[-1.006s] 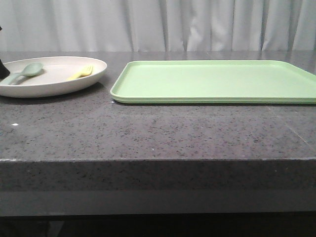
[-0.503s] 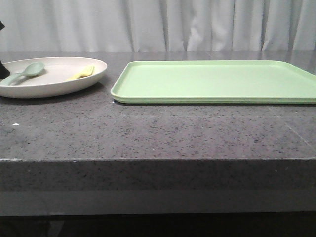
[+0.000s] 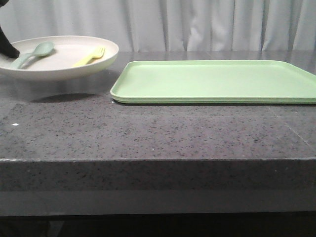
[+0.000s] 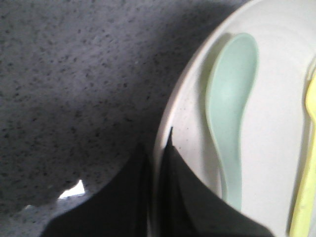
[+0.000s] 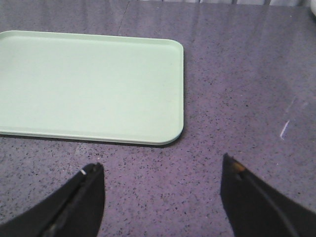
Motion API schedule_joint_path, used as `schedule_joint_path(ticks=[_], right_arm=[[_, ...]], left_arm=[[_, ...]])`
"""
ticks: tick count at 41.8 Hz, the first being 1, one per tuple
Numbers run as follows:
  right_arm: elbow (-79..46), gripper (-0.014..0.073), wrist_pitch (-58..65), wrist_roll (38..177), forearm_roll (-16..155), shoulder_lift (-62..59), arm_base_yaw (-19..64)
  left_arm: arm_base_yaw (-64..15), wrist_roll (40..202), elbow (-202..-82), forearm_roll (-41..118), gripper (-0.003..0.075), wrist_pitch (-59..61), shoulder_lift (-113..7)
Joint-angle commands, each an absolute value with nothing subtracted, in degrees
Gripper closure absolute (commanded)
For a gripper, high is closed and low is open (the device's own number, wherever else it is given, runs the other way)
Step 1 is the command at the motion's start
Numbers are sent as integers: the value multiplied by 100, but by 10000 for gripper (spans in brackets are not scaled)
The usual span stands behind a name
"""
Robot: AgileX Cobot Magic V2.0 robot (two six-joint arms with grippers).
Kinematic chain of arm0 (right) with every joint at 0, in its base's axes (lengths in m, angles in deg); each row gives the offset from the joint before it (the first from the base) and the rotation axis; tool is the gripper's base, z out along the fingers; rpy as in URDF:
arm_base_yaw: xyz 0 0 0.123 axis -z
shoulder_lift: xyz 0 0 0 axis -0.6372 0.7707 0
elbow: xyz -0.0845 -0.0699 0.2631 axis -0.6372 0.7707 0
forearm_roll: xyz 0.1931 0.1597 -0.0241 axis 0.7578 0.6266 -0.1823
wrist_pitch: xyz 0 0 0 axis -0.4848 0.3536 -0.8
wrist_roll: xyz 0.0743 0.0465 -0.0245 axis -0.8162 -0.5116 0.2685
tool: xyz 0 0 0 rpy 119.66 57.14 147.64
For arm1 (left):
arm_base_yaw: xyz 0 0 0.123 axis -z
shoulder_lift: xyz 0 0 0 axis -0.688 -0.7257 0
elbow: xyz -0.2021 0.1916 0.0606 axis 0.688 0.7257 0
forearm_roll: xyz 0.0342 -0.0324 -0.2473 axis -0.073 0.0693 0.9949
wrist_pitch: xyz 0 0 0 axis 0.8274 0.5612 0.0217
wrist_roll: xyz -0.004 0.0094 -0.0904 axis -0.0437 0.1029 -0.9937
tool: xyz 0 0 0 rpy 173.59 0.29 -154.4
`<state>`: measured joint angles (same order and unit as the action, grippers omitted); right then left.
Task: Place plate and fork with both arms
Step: 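Lift the plate with the left gripper and carry it over the green tray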
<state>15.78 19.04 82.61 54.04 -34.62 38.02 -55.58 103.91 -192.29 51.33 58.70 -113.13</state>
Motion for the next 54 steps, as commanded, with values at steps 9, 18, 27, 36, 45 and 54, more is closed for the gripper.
schedule_joint_path(ticks=[9, 18, 27, 36, 45, 54], right_arm=[[1381, 68, 1472, 8269, 5341, -3381, 3829], [1381, 68, 1472, 8269, 5341, -3381, 3829], [1381, 68, 1472, 8269, 5341, -3381, 3829], [1381, 68, 1472, 8269, 5341, -3381, 3829], [1381, 68, 1472, 8269, 5341, -3381, 3829], [1381, 68, 1472, 8269, 5341, -3381, 3829]], left_arm=[[-5184, 9791, -19399, 5839, 738, 6062, -10778], [-4429, 9408, -19399, 5801, 738, 5684, -10778], [-3485, 8750, -19642, 5384, 738, 5068, -10904], [-2682, 7947, -20788, 4933, 738, 5047, -11559], [-2072, 7164, -21795, 4253, 738, 5047, -12231], [-1736, 6490, -21949, 3847, 738, 4763, -12393]])
